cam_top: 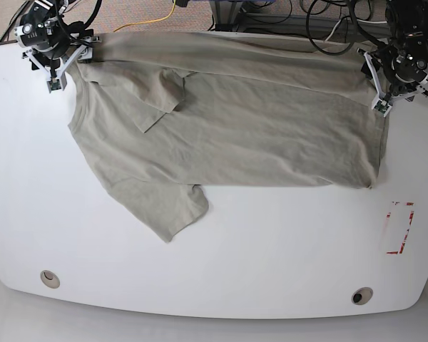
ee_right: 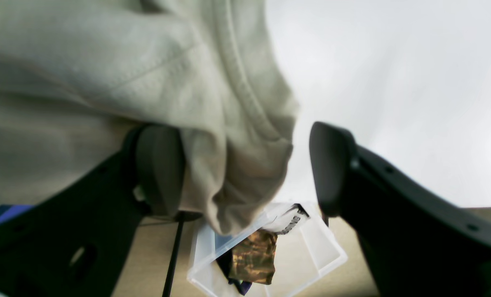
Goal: Layout the t-shirt on the table in an organized manner, then fold the t-shirt properly
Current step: 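Drag the held shirt edge with both grippers toward the robot, then release the edge and move both grippers onto the shirt's middle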
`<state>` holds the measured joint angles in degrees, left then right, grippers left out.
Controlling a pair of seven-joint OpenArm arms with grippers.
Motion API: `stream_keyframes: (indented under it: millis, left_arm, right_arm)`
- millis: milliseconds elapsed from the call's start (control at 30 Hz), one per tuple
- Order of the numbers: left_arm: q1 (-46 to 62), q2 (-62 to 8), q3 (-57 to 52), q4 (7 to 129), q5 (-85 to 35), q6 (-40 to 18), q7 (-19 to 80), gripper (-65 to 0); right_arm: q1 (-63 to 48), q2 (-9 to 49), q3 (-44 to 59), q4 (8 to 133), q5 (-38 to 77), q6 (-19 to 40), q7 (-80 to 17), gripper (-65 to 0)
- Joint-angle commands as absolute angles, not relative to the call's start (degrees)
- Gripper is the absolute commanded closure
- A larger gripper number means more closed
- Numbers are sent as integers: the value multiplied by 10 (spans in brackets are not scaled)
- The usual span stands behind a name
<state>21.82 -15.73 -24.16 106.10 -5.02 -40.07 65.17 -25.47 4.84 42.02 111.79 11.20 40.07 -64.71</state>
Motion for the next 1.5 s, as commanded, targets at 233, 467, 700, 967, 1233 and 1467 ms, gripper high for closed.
stream_keyframes:
  millis: [233,467,700,967,1233,1467]
  left_arm:
    - [173,-163,-245,1127,-51,-400,697,-356]
    - [116,-167,-245,1135,-51,-400,737,-356]
    - [60,-167,-245,1134,-47,-400,744,-354]
    - [20,-167,-241,1130,-45,-400,744,-354]
    - [4,-167,-237,1128,-45,-400,741,-354]
    - [3,-165,-211,1128,-46,-400,741,-353]
  right_arm:
    - [-243,44,438,1162,115,400,-641,-452]
    - [-220,51,456,1162,115,400,-642,-452]
    - [-191,66,452,1161,115,400,-684,-452]
    - [-186,65,452,1161,115,400,-721,-452]
    - [-196,61,451,1161,131,400,-723,-452]
    - [-167,67,450,1161,197,400,-764,-452]
